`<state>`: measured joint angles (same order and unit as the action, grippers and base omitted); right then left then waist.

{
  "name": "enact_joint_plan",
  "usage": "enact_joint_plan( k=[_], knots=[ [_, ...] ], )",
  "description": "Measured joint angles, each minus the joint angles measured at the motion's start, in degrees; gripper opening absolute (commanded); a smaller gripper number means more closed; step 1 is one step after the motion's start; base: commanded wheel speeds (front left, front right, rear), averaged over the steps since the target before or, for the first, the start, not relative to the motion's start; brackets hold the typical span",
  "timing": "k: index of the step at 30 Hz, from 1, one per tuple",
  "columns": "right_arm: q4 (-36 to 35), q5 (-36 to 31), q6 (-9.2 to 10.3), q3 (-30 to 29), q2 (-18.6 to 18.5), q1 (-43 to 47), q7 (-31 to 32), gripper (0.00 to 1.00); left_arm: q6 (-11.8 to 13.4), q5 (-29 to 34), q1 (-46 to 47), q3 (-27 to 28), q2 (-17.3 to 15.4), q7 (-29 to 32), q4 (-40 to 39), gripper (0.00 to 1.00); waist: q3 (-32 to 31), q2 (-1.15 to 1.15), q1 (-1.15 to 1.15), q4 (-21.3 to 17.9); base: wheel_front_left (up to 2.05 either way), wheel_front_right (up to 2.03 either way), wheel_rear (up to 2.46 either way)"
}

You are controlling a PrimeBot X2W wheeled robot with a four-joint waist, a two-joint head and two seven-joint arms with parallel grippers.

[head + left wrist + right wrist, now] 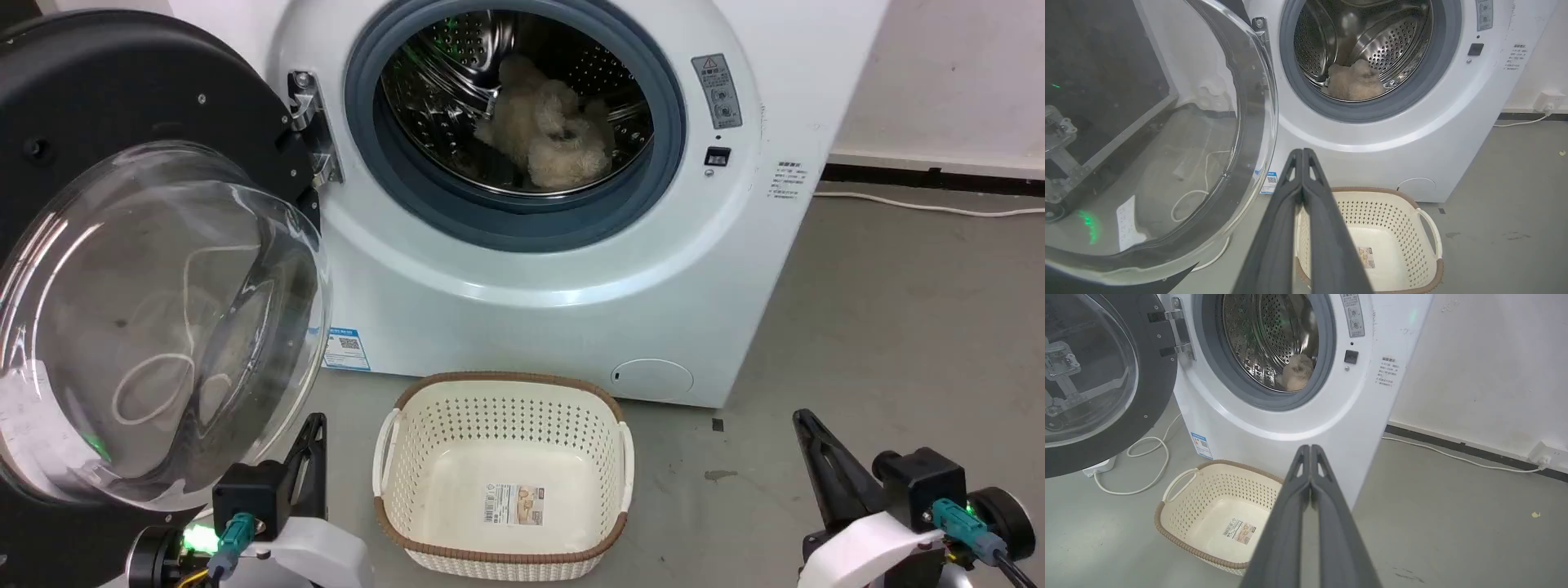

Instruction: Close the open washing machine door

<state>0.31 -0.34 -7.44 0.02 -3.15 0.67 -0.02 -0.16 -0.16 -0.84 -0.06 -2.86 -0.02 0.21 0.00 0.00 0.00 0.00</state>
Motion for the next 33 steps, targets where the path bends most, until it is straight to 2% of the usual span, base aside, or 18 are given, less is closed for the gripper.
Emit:
enact_joint_plan(
  k=[26,27,33],
  knots=[
    [0.0,0.0,0.00,0.0,0.0,0.0,0.0,0.00,0.0,0.0,0.0,0.0,0.0,0.0,0.0,0.00,0.0,0.00,0.00,0.0,0.00,0.00,0.00],
    [0.0,0.0,0.00,0.0,0.0,0.0,0.0,1.00,0.0,0.0,0.0,0.0,0.0,0.0,0.0,1.00,0.0,0.00,0.00,0.0,0.00,0.00,0.00],
    [0.0,0.0,0.00,0.0,0.0,0.0,0.0,1.00,0.0,0.0,0.0,-0.1,0.0,0.0,0.1,1.00,0.0,0.00,0.00,0.0,0.00,0.00,0.00]
  ],
)
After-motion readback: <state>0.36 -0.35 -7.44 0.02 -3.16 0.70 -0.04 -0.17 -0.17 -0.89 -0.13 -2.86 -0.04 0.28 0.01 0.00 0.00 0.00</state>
